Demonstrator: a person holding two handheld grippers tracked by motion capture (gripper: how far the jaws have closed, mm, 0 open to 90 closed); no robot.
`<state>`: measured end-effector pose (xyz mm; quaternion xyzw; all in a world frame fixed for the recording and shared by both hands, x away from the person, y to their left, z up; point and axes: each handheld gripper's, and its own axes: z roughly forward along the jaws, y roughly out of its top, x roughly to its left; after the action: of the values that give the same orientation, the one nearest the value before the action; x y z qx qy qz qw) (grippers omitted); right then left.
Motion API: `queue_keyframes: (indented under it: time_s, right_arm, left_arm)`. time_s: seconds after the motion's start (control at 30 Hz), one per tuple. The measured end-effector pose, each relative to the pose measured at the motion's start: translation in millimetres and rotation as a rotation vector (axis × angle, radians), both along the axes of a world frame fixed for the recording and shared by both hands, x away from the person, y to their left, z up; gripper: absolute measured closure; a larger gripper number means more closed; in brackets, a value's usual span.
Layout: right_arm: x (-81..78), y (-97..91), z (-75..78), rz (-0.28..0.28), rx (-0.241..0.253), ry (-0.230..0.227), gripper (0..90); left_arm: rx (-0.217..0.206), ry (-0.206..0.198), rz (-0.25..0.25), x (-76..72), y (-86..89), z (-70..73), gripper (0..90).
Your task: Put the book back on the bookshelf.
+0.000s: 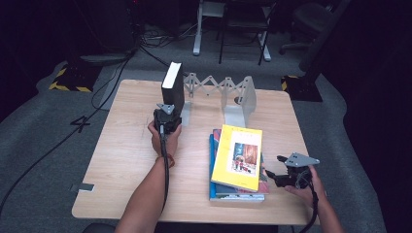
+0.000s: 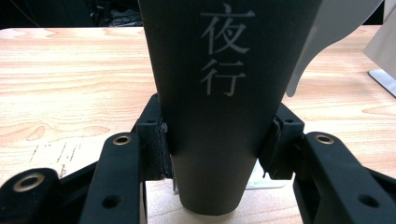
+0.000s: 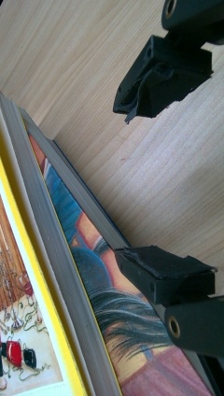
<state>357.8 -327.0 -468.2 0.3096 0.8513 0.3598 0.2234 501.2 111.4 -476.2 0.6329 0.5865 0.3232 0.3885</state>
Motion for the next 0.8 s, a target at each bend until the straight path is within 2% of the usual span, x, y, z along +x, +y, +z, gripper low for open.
queue_keyframes:
  time_s: [0.23, 0.33, 0.47, 0.53, 0.6, 0.7, 0.8]
  right_arm:
    - [-0.1, -0.1, -0.3, -0.003, 0.002, 0.002, 25.4]
    - [0.1, -0.2, -0.4, -0.002, 0.002, 0.003, 25.3]
    - [0.4, -0.4, -0.5, -0.001, 0.000, 0.006, 25.4]
    - [0.1, -0.2, -0.5, -0.001, -0.005, 0.007, 26.2]
    - [-0.6, 0.2, -0.3, 0.002, -0.009, 0.008, 27.0]
    - [-0.9, 0.6, 0.1, 0.000, -0.014, 0.008, 27.2]
    - [-1.4, 1.1, 0.8, 0.002, -0.020, 0.004, 27.4]
  left_arm:
    - [-0.011, 0.000, 0.020, 2.2, -2.3, 0.5, 51.4]
    - [-0.015, -0.001, 0.014, 2.8, -1.5, 0.1, 50.8]
    - [-0.045, 0.024, -0.006, 1.8, 3.8, 1.6, 46.5]
    - [-0.046, 0.010, -0.034, -1.0, 6.3, 2.8, 41.9]
    - [-0.027, 0.002, -0.042, -4.4, 8.7, 4.8, 40.4]
    - [-0.035, -0.008, -0.065, -8.2, 14.4, 6.9, 38.5]
    - [-0.022, 0.008, -0.092, -11.0, 20.3, 6.4, 36.7]
